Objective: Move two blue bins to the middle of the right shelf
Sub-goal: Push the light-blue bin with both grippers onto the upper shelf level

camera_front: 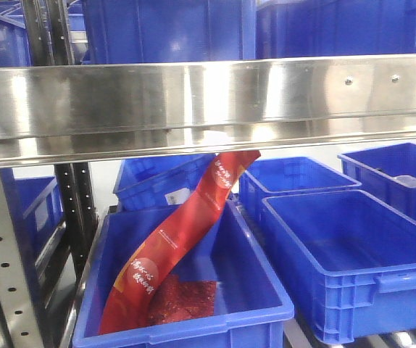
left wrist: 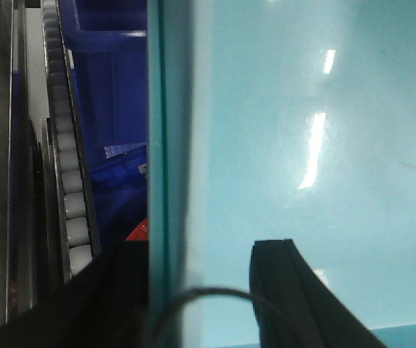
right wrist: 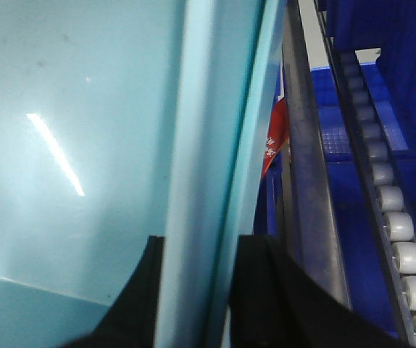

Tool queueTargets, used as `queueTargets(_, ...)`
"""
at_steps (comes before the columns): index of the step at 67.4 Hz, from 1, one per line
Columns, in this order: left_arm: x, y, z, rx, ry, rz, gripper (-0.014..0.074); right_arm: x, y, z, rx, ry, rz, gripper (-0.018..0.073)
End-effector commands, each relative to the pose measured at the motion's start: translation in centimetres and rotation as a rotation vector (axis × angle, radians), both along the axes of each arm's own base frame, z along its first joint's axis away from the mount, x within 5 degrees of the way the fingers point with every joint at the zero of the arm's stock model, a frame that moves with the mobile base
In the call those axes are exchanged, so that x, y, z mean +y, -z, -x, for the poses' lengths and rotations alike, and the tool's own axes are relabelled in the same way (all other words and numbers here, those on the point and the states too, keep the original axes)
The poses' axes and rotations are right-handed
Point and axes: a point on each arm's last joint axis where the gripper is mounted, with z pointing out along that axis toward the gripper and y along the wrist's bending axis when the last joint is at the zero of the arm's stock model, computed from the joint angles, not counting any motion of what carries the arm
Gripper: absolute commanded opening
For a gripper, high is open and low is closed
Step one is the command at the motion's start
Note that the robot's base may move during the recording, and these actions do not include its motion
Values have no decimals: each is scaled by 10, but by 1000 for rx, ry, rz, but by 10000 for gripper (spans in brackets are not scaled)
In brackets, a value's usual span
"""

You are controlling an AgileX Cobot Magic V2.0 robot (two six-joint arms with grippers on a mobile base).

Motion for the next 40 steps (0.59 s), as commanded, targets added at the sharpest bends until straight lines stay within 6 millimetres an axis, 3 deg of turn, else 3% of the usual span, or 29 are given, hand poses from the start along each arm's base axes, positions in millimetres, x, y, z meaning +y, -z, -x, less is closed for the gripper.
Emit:
queueTargets(1,-1,-15,5,-98,29,28,-111,-2,-22,6,-125,-1,-70,-154)
queueTargets(32,-1,-17,4,-113,30,37,-111,-1,-23,6,-128,-7,-89,-154)
queueTargets(40,-3,-4,3,-14,36,9,-111,-7,-20,2,-113,16,-63,-154)
